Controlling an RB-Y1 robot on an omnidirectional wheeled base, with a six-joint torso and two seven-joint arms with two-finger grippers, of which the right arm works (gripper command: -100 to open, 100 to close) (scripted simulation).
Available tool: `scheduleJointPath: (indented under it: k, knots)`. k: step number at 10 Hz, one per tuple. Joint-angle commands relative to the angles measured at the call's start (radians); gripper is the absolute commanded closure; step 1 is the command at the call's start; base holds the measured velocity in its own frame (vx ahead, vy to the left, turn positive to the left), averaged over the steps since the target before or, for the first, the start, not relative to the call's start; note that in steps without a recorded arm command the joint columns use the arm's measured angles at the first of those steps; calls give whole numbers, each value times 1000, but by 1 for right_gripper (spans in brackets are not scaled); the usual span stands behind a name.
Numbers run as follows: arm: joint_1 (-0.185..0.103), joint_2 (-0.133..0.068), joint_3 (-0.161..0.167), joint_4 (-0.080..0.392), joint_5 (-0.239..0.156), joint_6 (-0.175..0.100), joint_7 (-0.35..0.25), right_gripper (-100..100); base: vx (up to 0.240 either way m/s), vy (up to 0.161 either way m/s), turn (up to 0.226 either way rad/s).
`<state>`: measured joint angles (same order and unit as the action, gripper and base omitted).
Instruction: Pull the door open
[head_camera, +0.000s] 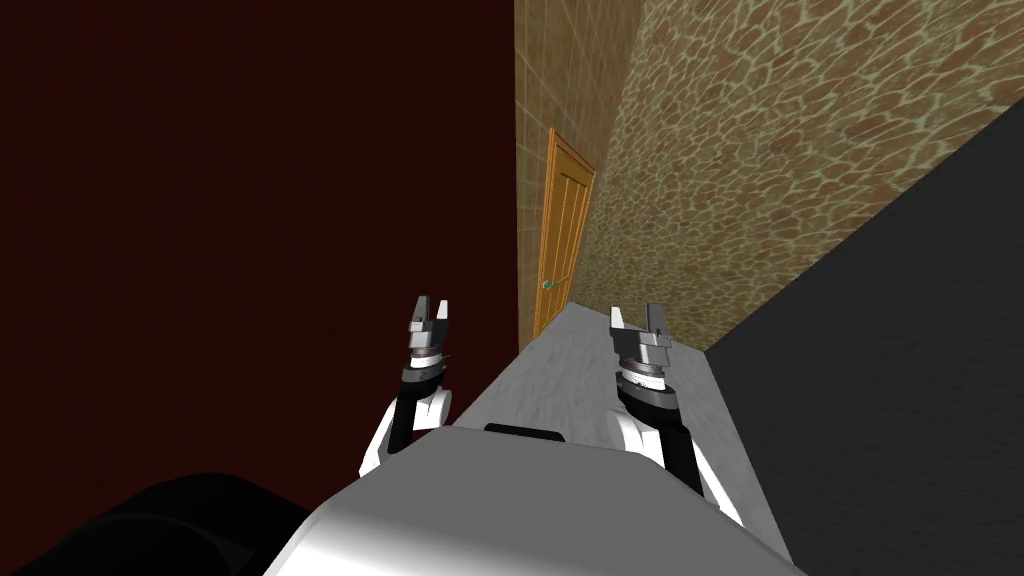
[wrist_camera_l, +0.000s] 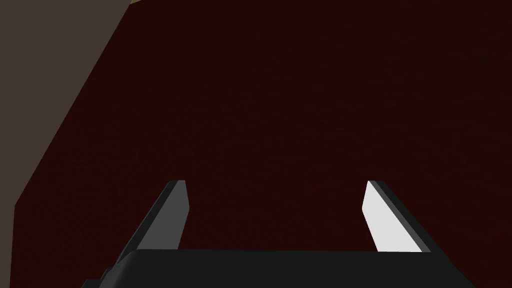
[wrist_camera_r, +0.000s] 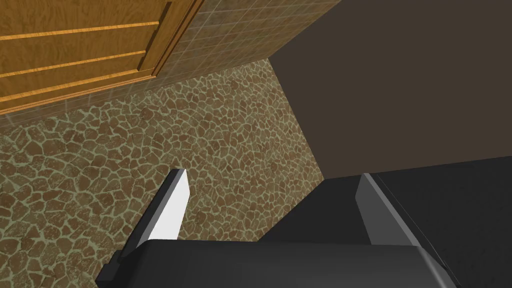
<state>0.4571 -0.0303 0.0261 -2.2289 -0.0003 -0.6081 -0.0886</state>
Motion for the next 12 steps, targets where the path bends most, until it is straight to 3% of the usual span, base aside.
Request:
scheduleJointPath:
  k: [1, 7, 12]
  knots:
    - [-10, -9, 3, 33, -1, -8, -5, -100, 4, -114, 107]
    - [-45, -40, 13, 149, -6, -35, -25, -100, 108, -61, 93]
    - [-85, -71, 25, 282, -11, -66, -47, -100, 94, -84, 113]
